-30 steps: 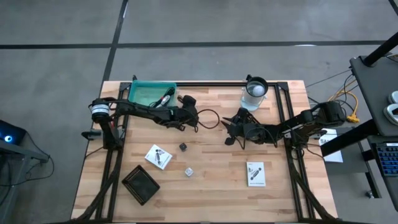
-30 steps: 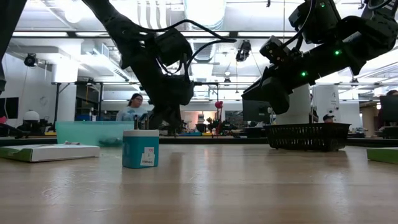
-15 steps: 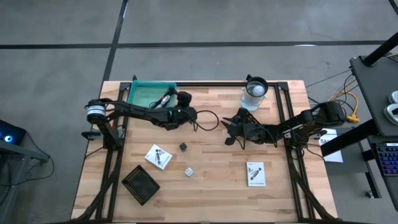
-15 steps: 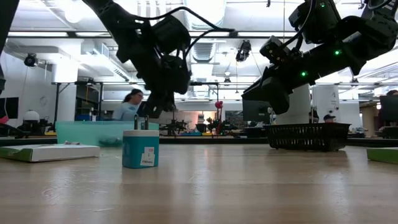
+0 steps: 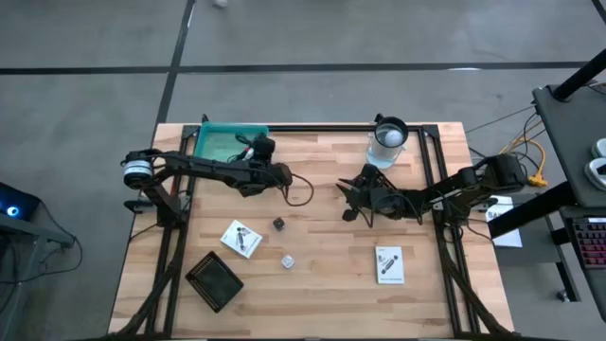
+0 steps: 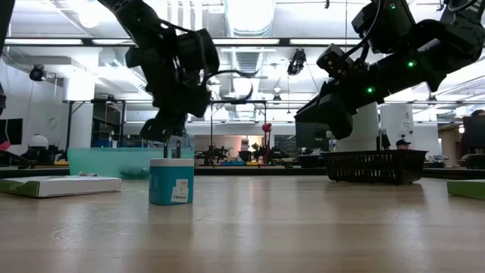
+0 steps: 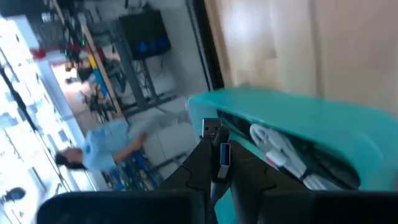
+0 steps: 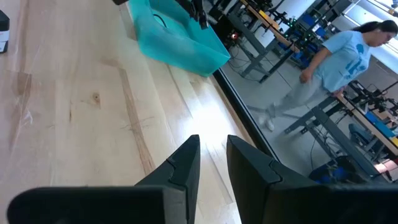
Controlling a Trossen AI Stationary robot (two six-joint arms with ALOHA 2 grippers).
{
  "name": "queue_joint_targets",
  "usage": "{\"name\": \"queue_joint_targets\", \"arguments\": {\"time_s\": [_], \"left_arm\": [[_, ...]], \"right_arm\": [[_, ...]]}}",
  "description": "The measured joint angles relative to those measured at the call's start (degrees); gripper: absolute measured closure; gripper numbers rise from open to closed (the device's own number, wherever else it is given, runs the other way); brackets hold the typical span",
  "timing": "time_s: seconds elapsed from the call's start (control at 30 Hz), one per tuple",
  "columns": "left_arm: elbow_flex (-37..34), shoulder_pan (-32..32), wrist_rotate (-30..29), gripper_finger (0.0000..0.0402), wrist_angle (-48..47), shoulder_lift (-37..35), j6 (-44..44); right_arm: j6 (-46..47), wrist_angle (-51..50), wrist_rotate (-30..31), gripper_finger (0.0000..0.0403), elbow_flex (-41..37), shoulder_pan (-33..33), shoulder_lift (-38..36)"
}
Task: Pick and place items into bin
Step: Put the black charger cable into the green bin, then put the black charger adapter into the top black bin
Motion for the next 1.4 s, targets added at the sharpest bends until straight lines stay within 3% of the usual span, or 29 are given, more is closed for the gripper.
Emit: {"name": "queue_joint_targets", "arguments": {"time_s": [0.23, 0.47, 0.8, 1.07, 1.17, 1.4], "left_arm": [[-1.35, 1.48, -0.60, 0.0381, -6.03, -3.51, -10.15], [-3.32, 2.31, -0.53, 0.0333, -5.92, -5.32, -16.11], [-3.45, 2.41, -0.48, 0.0274, -4.84, -5.32, -16.48], [-3.12, 2.41, 0.41, 0.0263, -0.16, -5.70, -16.45], [-3.13, 2.47, 6.99, 0.0263, 3.55, -6.58, -16.13], [-3.10, 3.14, 42.81, 0.0263, 12.36, -10.52, -9.82]], "right_arm": [[0.00, 0.03, 0.00, 0.0335, 0.00, 0.00, 0.00], [0.00, 0.03, -0.02, 0.0335, 0.00, 0.00, 0.00], [0.00, 0.03, -0.02, 0.0335, 0.00, 0.00, 0.00], [-0.02, 0.03, -0.01, 0.0335, 0.00, 0.00, 0.00], [-0.02, 0.03, -0.01, 0.0335, 0.00, 0.01, 0.00], [-0.17, 0.05, -0.02, 0.0335, 0.00, 0.00, 0.00]]}}
